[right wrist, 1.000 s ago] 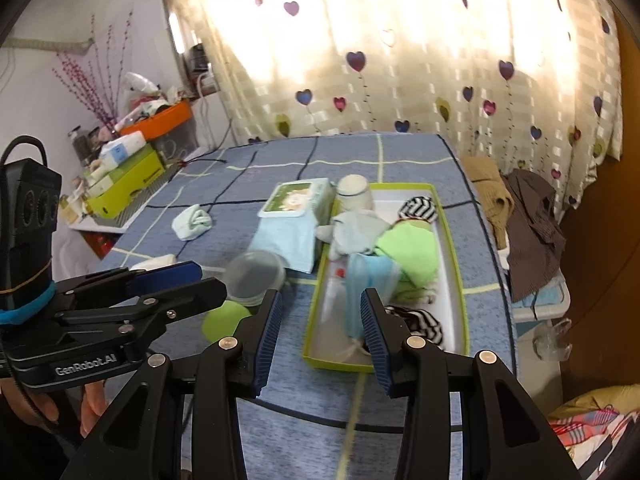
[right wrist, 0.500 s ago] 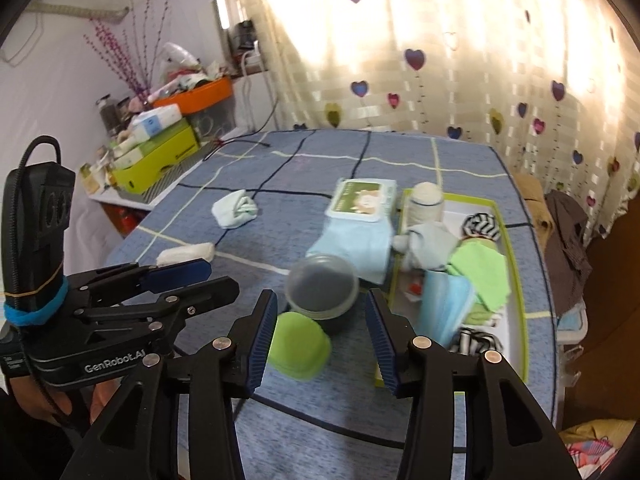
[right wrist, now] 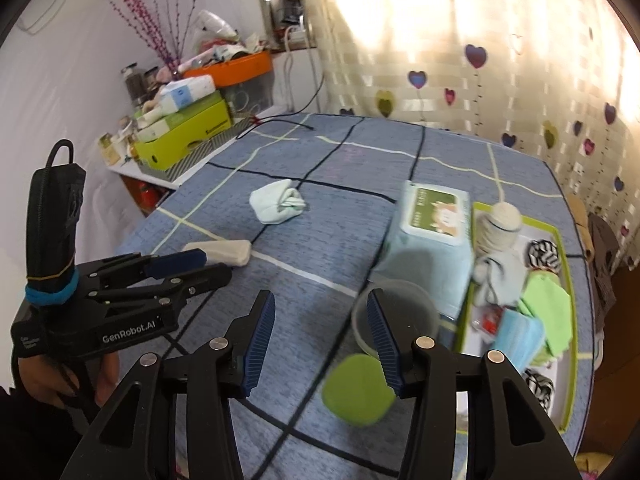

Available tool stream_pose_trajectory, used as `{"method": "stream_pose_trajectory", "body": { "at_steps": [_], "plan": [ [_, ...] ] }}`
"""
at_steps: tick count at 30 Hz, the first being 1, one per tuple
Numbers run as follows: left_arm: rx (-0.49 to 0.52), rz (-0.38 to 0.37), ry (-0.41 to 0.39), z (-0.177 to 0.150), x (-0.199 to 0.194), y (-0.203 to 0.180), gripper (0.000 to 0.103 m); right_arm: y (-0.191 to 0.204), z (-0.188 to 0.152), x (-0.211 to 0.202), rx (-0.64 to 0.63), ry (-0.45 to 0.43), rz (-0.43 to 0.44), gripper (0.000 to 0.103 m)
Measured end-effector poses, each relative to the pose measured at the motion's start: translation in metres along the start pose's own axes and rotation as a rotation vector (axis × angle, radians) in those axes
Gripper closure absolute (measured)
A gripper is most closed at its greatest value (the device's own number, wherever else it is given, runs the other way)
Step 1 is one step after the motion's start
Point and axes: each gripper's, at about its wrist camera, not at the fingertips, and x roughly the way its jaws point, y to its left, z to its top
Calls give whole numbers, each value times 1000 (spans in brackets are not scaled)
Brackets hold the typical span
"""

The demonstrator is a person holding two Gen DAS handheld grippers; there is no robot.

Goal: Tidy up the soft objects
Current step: 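Move both grippers back toward the white cloth and white sock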

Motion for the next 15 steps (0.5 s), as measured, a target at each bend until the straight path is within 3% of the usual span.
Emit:
{"method": "stream_pose_trajectory", "body": {
  "at_steps": [9,15],
  "plan": [
    [34,58,3,5,8,54,59,23,17,34,-45,48,37,54],
    [139,62,21,7,22,75,54,34,23,51,-64,74,50,54]
  ]
}}
